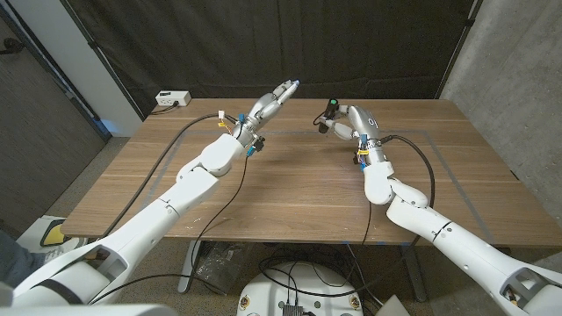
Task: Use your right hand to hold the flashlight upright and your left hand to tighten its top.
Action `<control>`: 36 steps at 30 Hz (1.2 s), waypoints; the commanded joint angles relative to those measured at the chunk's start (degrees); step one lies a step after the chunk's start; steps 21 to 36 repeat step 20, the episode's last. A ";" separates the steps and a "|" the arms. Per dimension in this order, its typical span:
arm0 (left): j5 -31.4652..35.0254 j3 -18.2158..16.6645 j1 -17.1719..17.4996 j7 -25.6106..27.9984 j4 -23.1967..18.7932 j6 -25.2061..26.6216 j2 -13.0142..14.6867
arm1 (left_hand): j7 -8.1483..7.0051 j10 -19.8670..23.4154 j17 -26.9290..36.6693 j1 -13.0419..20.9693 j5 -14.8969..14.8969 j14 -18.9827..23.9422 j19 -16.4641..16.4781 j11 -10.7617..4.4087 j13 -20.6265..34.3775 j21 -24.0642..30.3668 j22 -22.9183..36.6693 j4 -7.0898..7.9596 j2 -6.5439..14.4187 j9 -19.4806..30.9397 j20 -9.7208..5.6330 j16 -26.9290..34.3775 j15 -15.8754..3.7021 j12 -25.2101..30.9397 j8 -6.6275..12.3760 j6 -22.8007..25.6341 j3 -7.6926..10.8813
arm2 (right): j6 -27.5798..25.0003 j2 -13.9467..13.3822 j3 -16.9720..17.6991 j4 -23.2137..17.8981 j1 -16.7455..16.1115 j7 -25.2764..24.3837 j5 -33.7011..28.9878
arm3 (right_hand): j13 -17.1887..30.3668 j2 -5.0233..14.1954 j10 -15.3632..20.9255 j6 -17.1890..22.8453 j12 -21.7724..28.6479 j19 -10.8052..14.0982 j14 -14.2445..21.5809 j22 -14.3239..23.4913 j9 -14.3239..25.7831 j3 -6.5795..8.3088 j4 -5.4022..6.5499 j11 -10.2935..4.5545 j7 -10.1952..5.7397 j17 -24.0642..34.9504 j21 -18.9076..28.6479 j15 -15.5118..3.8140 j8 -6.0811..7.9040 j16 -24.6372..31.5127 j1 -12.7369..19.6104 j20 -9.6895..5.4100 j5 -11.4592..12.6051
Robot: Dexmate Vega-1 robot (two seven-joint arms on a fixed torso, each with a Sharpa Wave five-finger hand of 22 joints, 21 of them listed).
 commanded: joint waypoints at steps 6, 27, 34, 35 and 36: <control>-3.98 -3.19 3.89 -2.41 1.23 -2.13 3.91 | 0.59 0.36 0.01 0.03 0.36 -2.71 -11.80 0.26 0.09 0.49 0.16 0.20 0.32 0.30 -0.05 0.62 0.43 0.15 0.71 0.13 -0.52 | -9.43 0.25 -3.32 -1.50 1.11 1.91 -3.44 | 0.28 5.14 3.24 5.94 0.17 -0.08 0.58 0.08 0.29 4.24 4.09 -3.25 -5.46 0.24 -0.07 -3.98 0.29 0.00 4.71 -4.29 0.47; -4.33 -2.89 3.62 -3.12 2.96 -3.44 3.24 | 1.01 0.53 0.02 -0.11 0.31 -2.59 -11.76 0.37 0.10 0.47 0.15 0.31 0.32 0.32 0.08 0.54 0.61 0.10 1.33 1.04 -0.61 | -11.53 -0.09 -4.80 -1.10 2.63 3.09 -4.08 | 0.29 5.14 3.28 5.88 0.13 -0.20 0.55 0.07 0.29 4.25 4.13 -3.27 -5.48 0.22 -0.13 -4.00 0.28 -0.05 4.67 -4.34 0.47; -4.33 -2.89 3.62 -3.12 2.96 -3.44 3.24 | 1.01 0.53 0.02 -0.11 0.31 -2.59 -11.76 0.37 0.10 0.47 0.15 0.31 0.32 0.32 0.08 0.54 0.61 0.10 1.33 1.04 -0.61 | -11.53 -0.09 -4.80 -1.10 2.63 3.09 -4.08 | 0.29 5.14 3.28 5.88 0.13 -0.20 0.55 0.07 0.29 4.25 4.13 -3.27 -5.48 0.22 -0.13 -4.00 0.28 -0.05 4.67 -4.34 0.47; -4.33 -2.89 3.62 -3.12 2.96 -3.44 3.24 | 1.01 0.53 0.02 -0.11 0.31 -2.59 -11.76 0.37 0.10 0.47 0.15 0.31 0.32 0.32 0.08 0.54 0.61 0.10 1.33 1.04 -0.61 | -11.53 -0.09 -4.80 -1.10 2.63 3.09 -4.08 | 0.29 5.14 3.28 5.88 0.13 -0.20 0.55 0.07 0.29 4.25 4.13 -3.27 -5.48 0.22 -0.13 -4.00 0.28 -0.05 4.67 -4.34 0.47; -4.33 -2.89 3.62 -3.12 2.96 -3.44 3.24 | 1.01 0.53 0.02 -0.11 0.31 -2.59 -11.76 0.37 0.10 0.47 0.15 0.31 0.32 0.32 0.08 0.54 0.61 0.10 1.33 1.04 -0.61 | -11.53 -0.09 -4.80 -1.10 2.63 3.09 -4.08 | 0.29 5.14 3.28 5.88 0.13 -0.20 0.55 0.07 0.29 4.25 4.13 -3.27 -5.48 0.22 -0.13 -4.00 0.28 -0.05 4.67 -4.34 0.47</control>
